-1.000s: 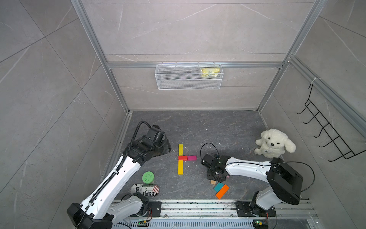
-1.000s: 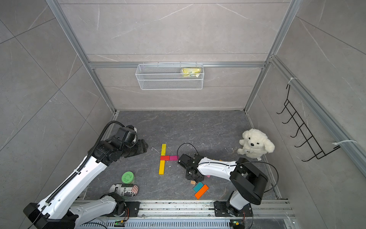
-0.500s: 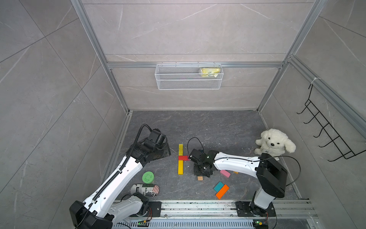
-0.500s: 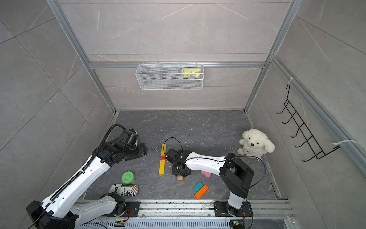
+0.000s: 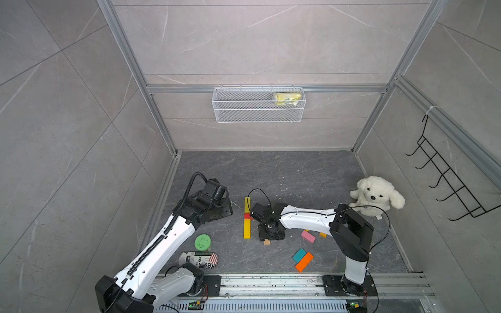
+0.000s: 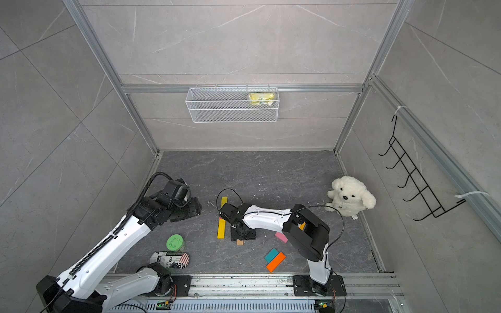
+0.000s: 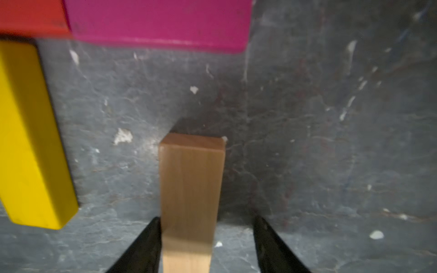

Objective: Assemble the letter h with building blocks
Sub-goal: Place the building block at the center of the board.

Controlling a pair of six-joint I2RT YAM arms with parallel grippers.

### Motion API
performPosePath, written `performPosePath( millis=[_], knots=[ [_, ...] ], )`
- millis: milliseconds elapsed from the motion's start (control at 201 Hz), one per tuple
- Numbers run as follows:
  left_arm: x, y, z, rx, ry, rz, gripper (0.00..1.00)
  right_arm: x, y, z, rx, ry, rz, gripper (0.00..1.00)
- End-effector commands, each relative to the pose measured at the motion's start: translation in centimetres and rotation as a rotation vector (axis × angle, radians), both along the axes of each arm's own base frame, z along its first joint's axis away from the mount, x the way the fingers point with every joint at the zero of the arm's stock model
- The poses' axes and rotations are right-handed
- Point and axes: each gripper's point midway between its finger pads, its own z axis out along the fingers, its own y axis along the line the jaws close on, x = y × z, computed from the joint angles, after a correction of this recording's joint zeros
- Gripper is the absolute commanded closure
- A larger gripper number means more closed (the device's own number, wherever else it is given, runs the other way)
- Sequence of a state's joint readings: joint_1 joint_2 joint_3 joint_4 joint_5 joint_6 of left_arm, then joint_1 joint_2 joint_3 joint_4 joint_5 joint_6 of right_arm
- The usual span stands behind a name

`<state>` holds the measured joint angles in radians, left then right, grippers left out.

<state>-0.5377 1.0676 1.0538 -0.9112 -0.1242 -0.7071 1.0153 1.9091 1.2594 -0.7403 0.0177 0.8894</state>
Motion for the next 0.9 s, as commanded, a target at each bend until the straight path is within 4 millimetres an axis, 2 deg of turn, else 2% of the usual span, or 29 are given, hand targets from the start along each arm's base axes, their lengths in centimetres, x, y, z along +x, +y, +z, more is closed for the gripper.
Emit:
performPosePath(
  millis=[0,75,144,294,398,473,582,662,806,891],
  knots=[
    [0.4,-0.2,0.7,-0.03,-0.028,0.011,0.39,-1.0,-0.2,0.6,-0.016,0.019,0.023,0.32],
    [0.6,-0.2,0.9,-0.03,-0.032,0.013,0.39,-0.9,-0.1,0.8,-0.019,0.019,0.022,0.32],
    [0.6,-0.1,1.0,-0.03,-0.037,0.012,0.39,-0.7,0.1,1.1,-0.027,0.016,0.021,0.37],
    [0.7,0.0,1.0,-0.024,-0.039,0.009,0.39,0.4,0.0,1.1,-0.064,0.018,0.007,0.63],
    [0.7,0.1,0.8,-0.021,-0.034,0.013,0.39,1.2,-0.1,0.7,-0.06,0.039,-0.01,0.7],
    [0.7,0.2,0.8,-0.018,-0.035,0.013,0.39,1.6,0.2,1.0,-0.048,0.034,0.002,0.68],
    [0.5,0.3,0.9,-0.018,-0.038,0.011,0.39,1.5,0.5,1.7,-0.029,0.029,0.018,0.46],
    [0.5,0.4,1.1,-0.016,-0.044,0.009,0.39,1.2,0.4,2.2,-0.013,0.018,0.023,0.38],
    [0.6,0.4,1.1,-0.015,-0.046,0.01,0.39,0.4,-0.5,2.5,-0.021,0.011,0.019,0.35],
    [0.7,0.5,0.9,-0.012,-0.041,0.013,0.39,-0.1,-1.2,1.6,-0.041,0.025,0.007,0.39]
  ],
)
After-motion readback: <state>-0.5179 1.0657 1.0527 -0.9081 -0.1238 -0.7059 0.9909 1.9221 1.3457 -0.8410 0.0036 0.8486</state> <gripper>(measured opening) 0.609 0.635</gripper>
